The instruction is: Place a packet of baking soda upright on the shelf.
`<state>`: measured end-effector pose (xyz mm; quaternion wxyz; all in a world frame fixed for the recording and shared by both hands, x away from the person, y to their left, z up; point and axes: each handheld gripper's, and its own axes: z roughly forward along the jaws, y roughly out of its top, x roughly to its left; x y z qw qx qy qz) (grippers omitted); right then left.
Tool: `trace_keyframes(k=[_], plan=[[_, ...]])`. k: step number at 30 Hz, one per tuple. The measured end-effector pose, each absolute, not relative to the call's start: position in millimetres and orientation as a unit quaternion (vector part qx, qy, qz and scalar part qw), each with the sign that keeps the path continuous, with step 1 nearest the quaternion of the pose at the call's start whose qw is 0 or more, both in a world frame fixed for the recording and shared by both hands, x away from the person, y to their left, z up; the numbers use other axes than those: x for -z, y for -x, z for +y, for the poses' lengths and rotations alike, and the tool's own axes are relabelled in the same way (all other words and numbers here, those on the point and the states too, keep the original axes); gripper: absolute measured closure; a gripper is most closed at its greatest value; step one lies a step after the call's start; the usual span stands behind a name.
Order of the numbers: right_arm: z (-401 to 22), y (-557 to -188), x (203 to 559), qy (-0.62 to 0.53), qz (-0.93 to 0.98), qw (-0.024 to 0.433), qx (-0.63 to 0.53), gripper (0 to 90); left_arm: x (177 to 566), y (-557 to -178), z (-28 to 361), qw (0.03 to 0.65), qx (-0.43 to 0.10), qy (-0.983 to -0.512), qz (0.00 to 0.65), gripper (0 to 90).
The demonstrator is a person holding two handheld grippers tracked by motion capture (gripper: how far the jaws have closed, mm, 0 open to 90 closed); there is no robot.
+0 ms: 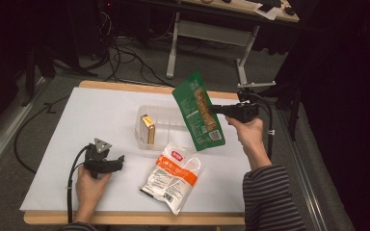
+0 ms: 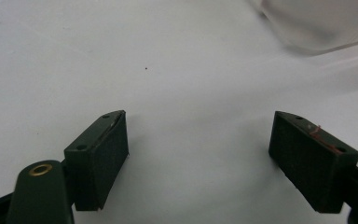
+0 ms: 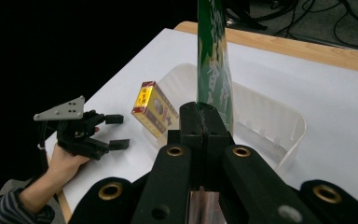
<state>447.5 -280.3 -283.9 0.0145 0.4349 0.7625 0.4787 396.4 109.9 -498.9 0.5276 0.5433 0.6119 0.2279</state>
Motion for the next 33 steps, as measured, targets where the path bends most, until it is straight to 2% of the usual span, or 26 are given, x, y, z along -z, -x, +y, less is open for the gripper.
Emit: trace_keyframes(k=[11,17,33], plan=[[-265,-469,282,-0.44,0.761,0.02,-0.477,90.0,499,-396,110,0.527,-0.231,-0.544,0.61,20.2],[-255,-481,282,-0.443,0.756,0.037,-0.48,90.0,499,-396,110,0.527,-0.232,-0.545,0.61,20.2],[-260,-486,328,-0.47,0.769,0.052,-0.43,90.0,499,-396,109,0.527,-0.231,-0.544,0.61,20.2]])
